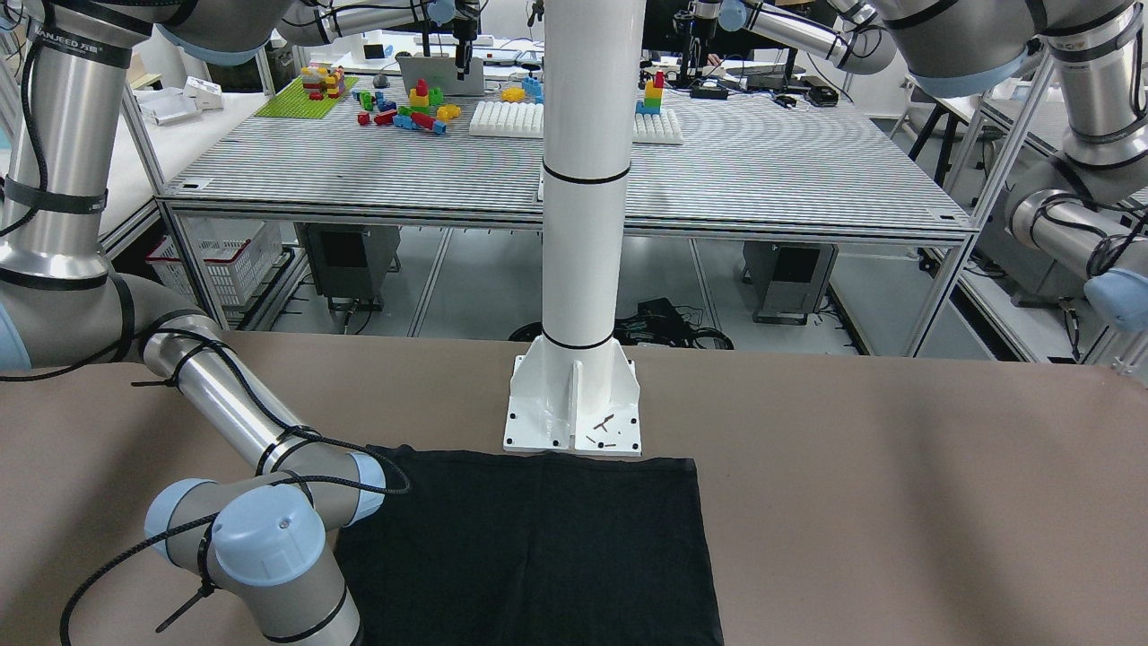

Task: Fold clothes
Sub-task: 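Grasp the sleeve with the right gripper and fold it onto the shirt body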

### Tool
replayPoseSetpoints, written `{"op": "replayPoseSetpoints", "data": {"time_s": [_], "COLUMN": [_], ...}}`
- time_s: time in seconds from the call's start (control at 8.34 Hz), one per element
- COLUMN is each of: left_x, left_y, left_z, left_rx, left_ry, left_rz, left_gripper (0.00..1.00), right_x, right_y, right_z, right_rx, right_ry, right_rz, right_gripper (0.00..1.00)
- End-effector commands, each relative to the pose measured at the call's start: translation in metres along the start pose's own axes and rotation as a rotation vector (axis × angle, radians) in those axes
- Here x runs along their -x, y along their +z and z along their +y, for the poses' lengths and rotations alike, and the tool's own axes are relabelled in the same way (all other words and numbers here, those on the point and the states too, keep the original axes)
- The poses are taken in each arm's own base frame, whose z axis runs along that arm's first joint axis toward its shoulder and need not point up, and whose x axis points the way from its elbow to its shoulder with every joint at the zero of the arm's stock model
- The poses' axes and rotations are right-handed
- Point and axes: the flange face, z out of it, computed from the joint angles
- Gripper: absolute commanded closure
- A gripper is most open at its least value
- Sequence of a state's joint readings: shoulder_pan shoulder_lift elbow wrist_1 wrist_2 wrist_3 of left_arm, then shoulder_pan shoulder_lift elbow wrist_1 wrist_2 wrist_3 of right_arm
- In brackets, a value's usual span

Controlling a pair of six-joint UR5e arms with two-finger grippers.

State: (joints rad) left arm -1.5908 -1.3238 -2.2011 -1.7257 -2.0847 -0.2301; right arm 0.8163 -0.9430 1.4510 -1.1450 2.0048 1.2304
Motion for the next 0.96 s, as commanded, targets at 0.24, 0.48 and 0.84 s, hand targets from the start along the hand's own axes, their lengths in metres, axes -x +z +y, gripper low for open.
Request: {"op": "replayPoseSetpoints", "data": {"time_s": [0.24, 0.48, 0.84], "left_x": [0.001, 0.001, -0.001], "left_y": [0.000, 0.000, 0.003], "left_z": [0.000, 0.001, 0.000], "left_rx": [0.001, 0.002, 0.007], "left_ry": [-0.003, -0.003, 0.001], "left_rz": [-0.003, -0.001, 0.000], "left_gripper": [0.06, 0.06, 0.06], "right_x": [0.027, 0.032, 0.026], "right_y": [0.033, 0.036, 0.036], "right_z": [-0.027, -0.028, -0.028], "right_rx": [-0.068, -0.066, -0.095], "right_ry": [0.010, 0.012, 0.013], "right_rz": [0.062, 0.065, 0.074], "right_gripper": [1.00, 1.00, 0.05]}}
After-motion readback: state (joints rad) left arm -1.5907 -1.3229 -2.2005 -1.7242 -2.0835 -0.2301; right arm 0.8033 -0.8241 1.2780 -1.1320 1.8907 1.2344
